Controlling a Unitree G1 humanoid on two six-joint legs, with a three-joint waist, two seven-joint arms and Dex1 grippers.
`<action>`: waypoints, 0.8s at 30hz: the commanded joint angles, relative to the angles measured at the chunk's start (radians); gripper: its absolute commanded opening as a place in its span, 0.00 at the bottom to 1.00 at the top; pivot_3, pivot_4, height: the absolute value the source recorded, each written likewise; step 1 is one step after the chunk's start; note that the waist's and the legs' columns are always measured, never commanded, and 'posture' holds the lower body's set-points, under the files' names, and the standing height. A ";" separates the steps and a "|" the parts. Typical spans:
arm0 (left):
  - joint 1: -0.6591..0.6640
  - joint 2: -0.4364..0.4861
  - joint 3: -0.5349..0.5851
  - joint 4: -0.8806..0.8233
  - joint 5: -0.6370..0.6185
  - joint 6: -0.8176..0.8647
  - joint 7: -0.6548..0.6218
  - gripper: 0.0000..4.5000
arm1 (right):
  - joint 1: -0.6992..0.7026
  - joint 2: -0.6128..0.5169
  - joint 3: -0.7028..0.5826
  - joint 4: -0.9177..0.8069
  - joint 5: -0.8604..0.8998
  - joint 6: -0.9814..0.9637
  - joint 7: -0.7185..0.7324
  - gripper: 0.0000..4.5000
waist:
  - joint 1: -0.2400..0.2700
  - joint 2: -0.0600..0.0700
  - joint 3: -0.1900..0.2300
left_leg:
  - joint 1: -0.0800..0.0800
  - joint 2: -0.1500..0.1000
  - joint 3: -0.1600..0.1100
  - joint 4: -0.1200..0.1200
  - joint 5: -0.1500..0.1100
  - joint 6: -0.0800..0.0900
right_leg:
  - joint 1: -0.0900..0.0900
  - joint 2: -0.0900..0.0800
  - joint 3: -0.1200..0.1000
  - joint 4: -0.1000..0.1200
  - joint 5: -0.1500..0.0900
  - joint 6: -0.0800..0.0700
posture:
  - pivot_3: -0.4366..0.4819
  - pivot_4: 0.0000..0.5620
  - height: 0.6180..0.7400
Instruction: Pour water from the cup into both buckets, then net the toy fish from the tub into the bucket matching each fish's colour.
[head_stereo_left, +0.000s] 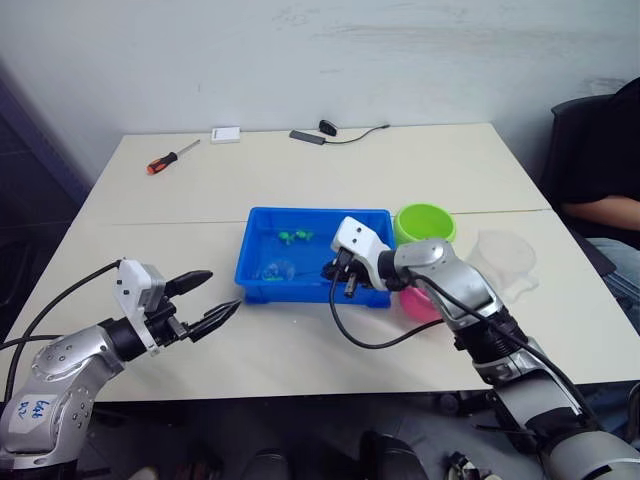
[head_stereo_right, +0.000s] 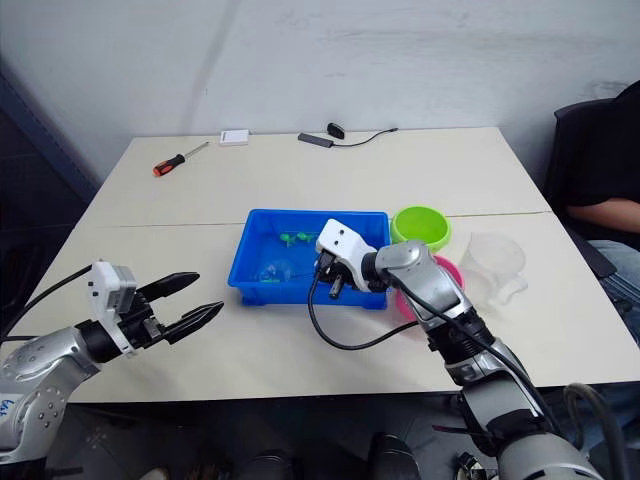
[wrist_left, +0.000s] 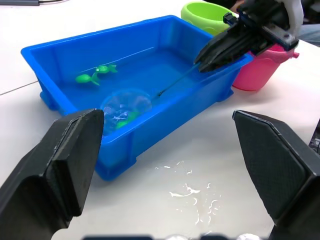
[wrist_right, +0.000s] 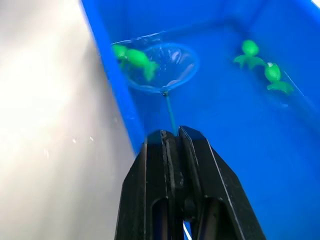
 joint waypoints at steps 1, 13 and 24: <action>-0.006 0.013 0.030 -0.031 -0.025 -0.013 -0.010 0.99 | -0.035 0.011 -0.064 -0.013 0.041 0.093 -0.028 0.00 | -0.001 0.000 0.000 | 0.000 0.000 0.000 0.000 0.000 0.000 | 0.000 0.000 0.000 0.000 0.000 0.000 | 0.48 0.27 1.00; -0.077 0.024 0.008 0.036 -0.003 -0.030 -0.037 0.99 | -0.033 -0.019 -0.160 -0.051 0.080 0.172 -0.103 0.00 | -0.002 0.000 0.000 | 0.000 -0.002 0.001 0.000 0.000 0.000 | -0.001 0.001 0.000 0.001 0.000 0.000 | 0.48 0.27 1.00; -0.185 0.035 -0.045 0.133 0.027 -0.030 -0.059 0.99 | 0.037 -0.102 -0.350 -0.264 0.198 0.269 -0.146 0.00 | 0.002 0.000 0.000 | -0.001 -0.005 0.000 -0.001 0.000 0.000 | 0.000 0.000 0.000 -0.002 0.001 0.001 | 0.48 0.27 1.00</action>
